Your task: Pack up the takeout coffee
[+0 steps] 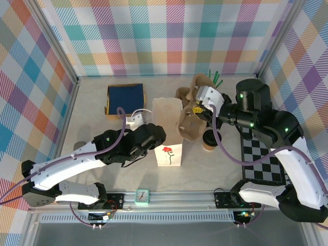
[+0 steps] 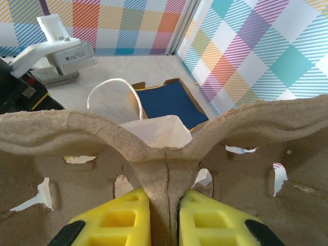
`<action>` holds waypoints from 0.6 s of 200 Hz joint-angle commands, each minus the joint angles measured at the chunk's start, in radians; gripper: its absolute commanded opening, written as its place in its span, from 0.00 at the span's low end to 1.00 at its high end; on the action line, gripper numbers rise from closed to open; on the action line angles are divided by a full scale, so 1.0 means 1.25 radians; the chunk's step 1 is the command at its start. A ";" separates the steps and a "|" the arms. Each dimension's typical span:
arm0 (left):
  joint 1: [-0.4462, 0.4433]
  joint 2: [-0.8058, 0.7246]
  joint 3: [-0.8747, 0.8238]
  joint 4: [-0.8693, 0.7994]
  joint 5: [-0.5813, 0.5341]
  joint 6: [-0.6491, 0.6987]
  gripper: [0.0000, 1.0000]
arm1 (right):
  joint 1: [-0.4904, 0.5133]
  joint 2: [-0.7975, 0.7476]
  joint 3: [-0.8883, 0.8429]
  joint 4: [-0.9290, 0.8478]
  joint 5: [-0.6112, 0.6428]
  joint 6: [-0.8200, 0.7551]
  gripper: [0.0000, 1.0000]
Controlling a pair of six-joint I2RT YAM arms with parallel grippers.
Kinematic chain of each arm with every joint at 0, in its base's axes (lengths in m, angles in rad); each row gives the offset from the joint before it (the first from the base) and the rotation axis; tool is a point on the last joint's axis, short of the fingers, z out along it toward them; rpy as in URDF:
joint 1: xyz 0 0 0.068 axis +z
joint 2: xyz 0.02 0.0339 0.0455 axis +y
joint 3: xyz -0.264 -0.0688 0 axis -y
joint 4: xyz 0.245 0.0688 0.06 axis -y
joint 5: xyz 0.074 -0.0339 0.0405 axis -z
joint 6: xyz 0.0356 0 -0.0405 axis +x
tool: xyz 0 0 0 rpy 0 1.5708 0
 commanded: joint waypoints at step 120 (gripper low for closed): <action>0.223 -0.188 0.003 -0.039 0.062 0.244 0.65 | 0.029 0.237 0.220 -0.138 -0.123 -0.090 0.21</action>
